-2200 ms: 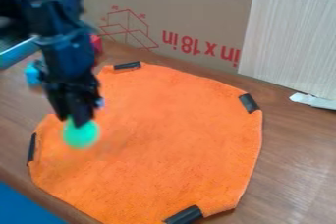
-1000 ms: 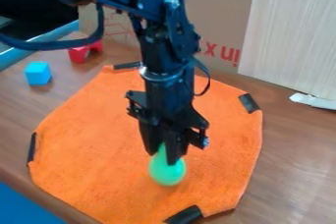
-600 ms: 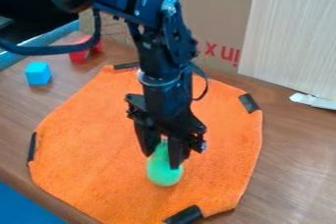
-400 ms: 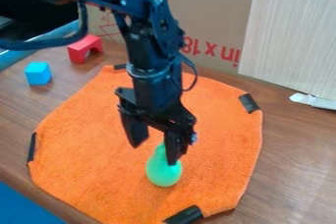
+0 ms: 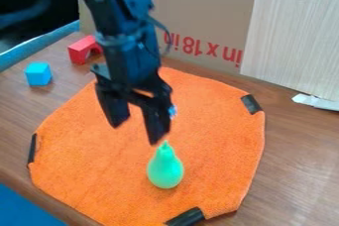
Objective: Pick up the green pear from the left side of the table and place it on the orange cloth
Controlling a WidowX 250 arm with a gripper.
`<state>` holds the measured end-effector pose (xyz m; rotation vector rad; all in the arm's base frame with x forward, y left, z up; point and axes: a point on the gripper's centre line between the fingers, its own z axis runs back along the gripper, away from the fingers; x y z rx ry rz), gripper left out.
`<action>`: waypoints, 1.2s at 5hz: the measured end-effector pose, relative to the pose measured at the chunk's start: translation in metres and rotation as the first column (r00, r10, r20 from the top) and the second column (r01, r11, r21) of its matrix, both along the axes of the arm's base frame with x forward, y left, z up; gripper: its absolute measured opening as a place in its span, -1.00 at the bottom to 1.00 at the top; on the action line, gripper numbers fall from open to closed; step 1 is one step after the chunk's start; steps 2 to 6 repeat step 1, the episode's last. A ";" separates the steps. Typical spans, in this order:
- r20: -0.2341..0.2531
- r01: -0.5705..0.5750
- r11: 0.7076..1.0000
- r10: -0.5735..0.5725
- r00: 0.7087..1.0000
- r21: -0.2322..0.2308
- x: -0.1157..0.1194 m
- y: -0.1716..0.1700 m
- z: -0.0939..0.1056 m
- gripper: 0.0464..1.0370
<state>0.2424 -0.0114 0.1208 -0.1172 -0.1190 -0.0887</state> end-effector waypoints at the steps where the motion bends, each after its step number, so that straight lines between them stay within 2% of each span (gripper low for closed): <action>1: 0.063 -0.007 0.999 0.009 0.998 -0.035 -0.010 0.029 0.042 0.92; 6: 0.063 -0.007 0.999 0.009 0.998 -0.035 -0.010 0.029 0.042 0.92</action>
